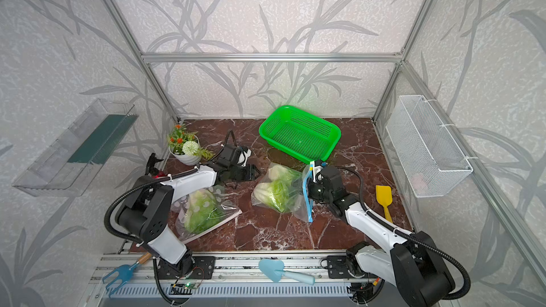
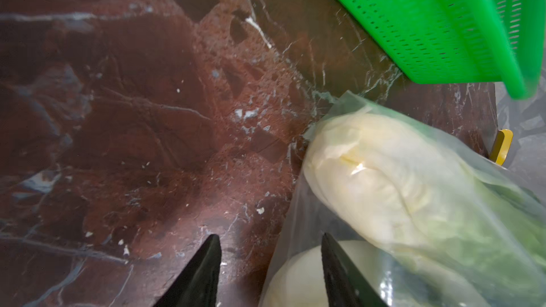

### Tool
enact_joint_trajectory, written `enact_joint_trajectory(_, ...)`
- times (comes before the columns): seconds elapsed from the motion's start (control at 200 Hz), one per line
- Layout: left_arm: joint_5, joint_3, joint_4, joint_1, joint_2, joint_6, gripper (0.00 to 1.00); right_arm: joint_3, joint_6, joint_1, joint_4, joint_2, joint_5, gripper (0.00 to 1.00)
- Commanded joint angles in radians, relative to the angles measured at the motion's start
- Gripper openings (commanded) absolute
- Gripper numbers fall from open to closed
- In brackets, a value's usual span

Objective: Open the zip-top bag and take out the chinese cabbages
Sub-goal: Pick up the Chinese cabbage from the zipper food storage bag.

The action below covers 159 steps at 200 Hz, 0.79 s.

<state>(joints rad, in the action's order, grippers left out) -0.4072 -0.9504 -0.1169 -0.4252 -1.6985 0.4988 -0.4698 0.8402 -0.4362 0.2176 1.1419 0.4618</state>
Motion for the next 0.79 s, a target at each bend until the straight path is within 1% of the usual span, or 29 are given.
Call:
enact_joint_trajectory(0.0, -0.117, -0.036, 0.052, 0.007, -0.030, 0.032, 0.54, 0.006, -0.009, 0.001, 0.073, 0.020, 0.026, 0.41)
enact_joint_trajectory(0.09, -0.198, -0.026, 0.127, 0.035, -0.068, 0.064, 0.56, 0.016, -0.010, 0.007, 0.081, 0.034, 0.035, 0.41)
enact_joint_trajectory(0.165, -0.273, -0.002, 0.221, 0.054, -0.090, 0.096, 0.59, 0.029, -0.013, 0.021, 0.088, 0.036, 0.046, 0.41)
enact_joint_trajectory(0.205, -0.323, 0.005, 0.263, 0.059, -0.102, 0.104, 0.61, 0.035, -0.017, 0.029, 0.088, 0.036, 0.055, 0.42)
enact_joint_trajectory(0.29, -0.418, 0.006, 0.334, 0.060, -0.127, 0.124, 0.62, 0.046, -0.033, 0.048, 0.079, 0.037, 0.064, 0.43)
enact_joint_trajectory(0.375, -0.484, 0.007, 0.394, 0.060, -0.159, 0.158, 0.62, 0.051, -0.045, 0.060, 0.079, 0.049, 0.076, 0.43)
enact_joint_trajectory(0.485, -0.512, 0.013, 0.417, 0.059, -0.185, 0.168, 0.57, 0.053, -0.045, 0.062, 0.099, 0.065, 0.079, 0.44)
enact_joint_trajectory(0.56, -0.523, 0.014, 0.430, 0.057, -0.194, 0.174, 0.48, 0.053, -0.040, 0.062, 0.123, 0.081, 0.089, 0.45)
enact_joint_trajectory(0.61, -0.532, 0.010, 0.436, 0.053, -0.199, 0.181, 0.41, 0.054, -0.027, 0.062, 0.137, 0.088, 0.086, 0.45)
enact_joint_trajectory(0.695, -0.539, -0.007, 0.444, 0.035, -0.209, 0.187, 0.25, 0.068, 0.002, 0.062, 0.171, 0.088, 0.065, 0.45)
enact_joint_trajectory(0.77, -0.536, -0.018, 0.469, 0.016, -0.214, 0.199, 0.14, 0.068, 0.009, 0.062, 0.154, 0.071, 0.026, 0.45)
enact_joint_trajectory(0.79, -0.535, -0.018, 0.478, 0.012, -0.214, 0.203, 0.09, 0.067, 0.009, 0.062, 0.149, 0.066, 0.018, 0.45)
